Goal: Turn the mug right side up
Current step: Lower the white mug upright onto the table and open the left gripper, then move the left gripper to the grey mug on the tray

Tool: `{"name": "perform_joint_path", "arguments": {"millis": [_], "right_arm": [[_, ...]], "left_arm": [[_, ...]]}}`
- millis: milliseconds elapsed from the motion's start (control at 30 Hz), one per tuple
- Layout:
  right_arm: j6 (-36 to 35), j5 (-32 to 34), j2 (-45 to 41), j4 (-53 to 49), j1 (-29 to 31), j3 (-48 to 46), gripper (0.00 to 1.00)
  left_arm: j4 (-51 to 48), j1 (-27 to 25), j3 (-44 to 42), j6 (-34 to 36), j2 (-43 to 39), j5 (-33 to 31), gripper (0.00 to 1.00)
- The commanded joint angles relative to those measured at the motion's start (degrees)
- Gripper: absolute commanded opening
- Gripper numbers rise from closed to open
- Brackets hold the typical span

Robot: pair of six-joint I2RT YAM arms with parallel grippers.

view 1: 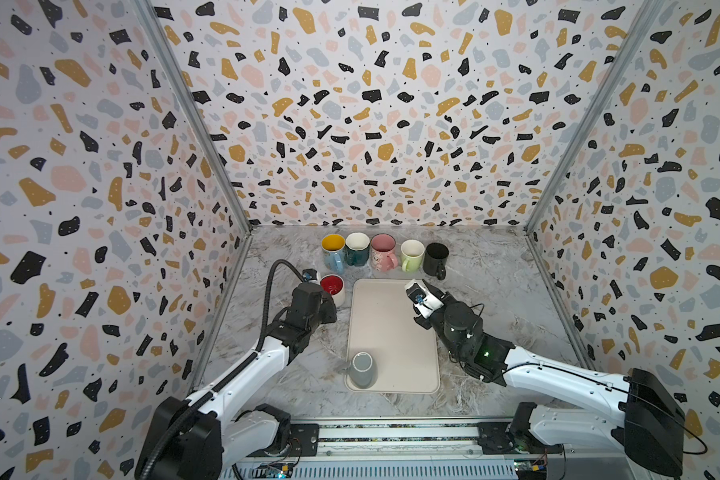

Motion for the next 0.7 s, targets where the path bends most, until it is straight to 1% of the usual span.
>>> {"name": "perform_joint_path", "arguments": {"millis": [0,200,267,400,433,500,533,667], "right_arm": [[3.5,-1.8,0.4,-2.6,-0.5,3.4,0.36],[7.3,-3.8,3.8,-7.1,-1.6,7.3,0.36],[8.0,-4.9,4.3,-7.6,-1.8,7.6,0.36],[9.3,-7.2,4.3,-7.2,-2.1,7.3,0.37],[9.6,-7.7,4.2,-7.1,-2.2,7.3,0.37],[9.9,-8.5,3.9,-6.9,-2.4,7.1,0.37],[10.0,-8.7,3.8,-6.8,-2.4,7.0,0.37],[10.3,-9.1,2.3,-6.8,-2.7,6.3,0.37]], "left_arm": [[-8.8,-0.1,6.5,-0.2,-1.2,2.5,0.33],[-22.9,-0.1,18.0,-7.4,4.1,9.6,0.33],[-26.5,0.1,21.3,-9.6,5.6,12.5,0.33],[-33.8,0.7,26.5,-15.6,7.7,15.9,0.31],[-35.3,0.9,26.8,-17.5,7.9,16.6,0.31],[-36.9,1.2,26.1,-23.6,7.6,19.4,0.31],[-36.5,1.3,24.9,-25.7,7.2,21.0,0.32],[-31.6,1.8,17.2,-41.0,3.5,28.7,0.32]]}}
